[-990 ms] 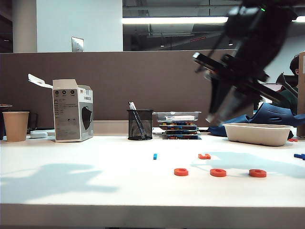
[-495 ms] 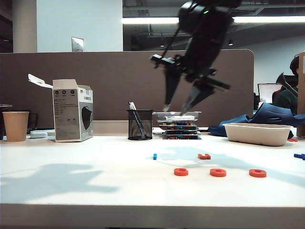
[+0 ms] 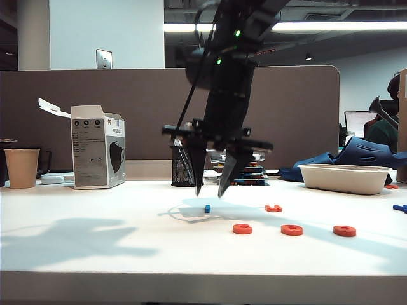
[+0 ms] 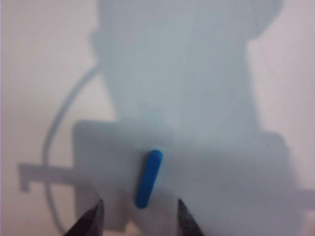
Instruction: Select the appropriate letters from the row of letter magnets placed on the table to arrange into the word "cool".
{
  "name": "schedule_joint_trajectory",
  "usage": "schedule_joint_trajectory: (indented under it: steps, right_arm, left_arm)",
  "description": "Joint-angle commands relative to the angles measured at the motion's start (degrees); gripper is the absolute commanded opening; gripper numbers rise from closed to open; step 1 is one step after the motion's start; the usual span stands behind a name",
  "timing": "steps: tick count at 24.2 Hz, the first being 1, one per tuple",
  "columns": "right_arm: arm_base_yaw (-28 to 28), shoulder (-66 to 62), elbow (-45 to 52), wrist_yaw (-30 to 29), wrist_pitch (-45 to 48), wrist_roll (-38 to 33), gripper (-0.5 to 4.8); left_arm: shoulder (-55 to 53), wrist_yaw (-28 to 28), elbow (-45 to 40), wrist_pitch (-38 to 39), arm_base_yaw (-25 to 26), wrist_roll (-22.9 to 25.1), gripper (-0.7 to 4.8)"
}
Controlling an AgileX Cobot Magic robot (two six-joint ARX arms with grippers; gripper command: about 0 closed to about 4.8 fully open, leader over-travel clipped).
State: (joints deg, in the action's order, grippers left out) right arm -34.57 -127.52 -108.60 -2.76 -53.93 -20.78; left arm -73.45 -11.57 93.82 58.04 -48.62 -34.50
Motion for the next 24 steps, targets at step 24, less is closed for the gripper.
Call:
schedule_joint_trajectory:
  steps: [24]
  right_arm:
    - [-4.79,-7.87,-1.14,9.31,-4.13,0.31,-0.09]
  left_arm:
    - [0.20,-0.15,0.35,-1.57,-0.02,2.99,-0.05]
